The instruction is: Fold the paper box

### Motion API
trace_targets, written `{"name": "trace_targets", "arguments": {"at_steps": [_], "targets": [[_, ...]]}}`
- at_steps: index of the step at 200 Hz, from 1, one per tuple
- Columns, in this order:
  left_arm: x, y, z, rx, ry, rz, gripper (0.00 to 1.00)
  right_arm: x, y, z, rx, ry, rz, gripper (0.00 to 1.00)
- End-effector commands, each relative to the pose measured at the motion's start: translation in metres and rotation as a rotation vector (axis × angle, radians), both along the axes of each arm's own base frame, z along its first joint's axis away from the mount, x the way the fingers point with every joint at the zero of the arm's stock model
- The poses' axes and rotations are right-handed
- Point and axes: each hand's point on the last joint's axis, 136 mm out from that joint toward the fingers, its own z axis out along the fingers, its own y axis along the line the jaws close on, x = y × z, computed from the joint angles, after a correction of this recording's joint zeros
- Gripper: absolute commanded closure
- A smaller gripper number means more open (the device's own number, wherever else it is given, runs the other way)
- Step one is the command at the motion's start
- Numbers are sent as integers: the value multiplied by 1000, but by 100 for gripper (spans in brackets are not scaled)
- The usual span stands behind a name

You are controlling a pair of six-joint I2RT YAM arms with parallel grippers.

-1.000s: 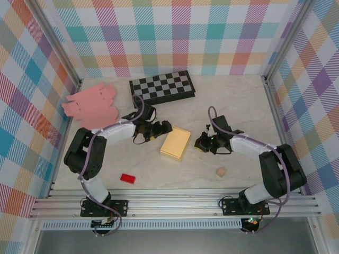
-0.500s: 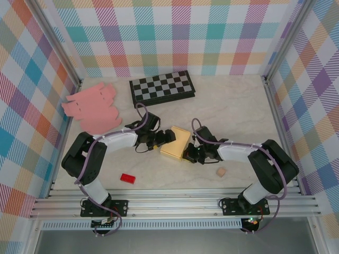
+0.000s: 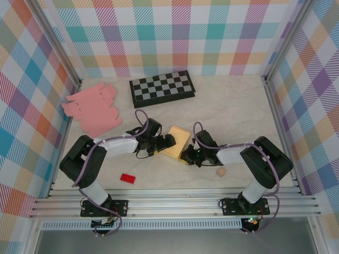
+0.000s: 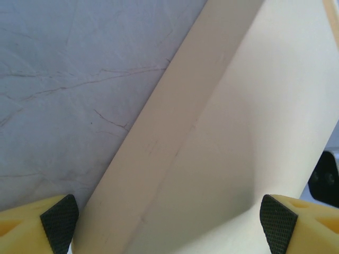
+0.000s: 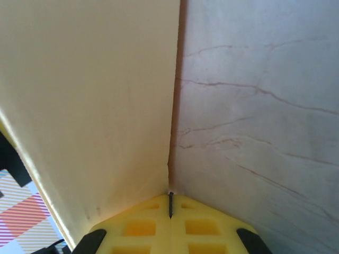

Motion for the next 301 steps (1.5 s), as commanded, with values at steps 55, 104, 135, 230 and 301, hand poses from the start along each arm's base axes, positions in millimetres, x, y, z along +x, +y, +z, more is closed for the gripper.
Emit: {"name": "trace_targets", "arguments": {"at_steps": [55,104,135,230,301], "targets": [[-22,-50,23,-149,27,-6,9,31,55,90,230,-125,-34,100],[-28,-74,27,-184,32,-30,9,40,75,113,274,-166,-65,100],[-30,-81,23,-203,43,-29,9,41,83,107,260,-153,-77,100],[-15,-55,10,-76,26,-6,10,26,60,65,72,-140,-100,100],[27,-1,15,79,-35,31,8,-3,4,40,-138,-110,-101,97]]}}
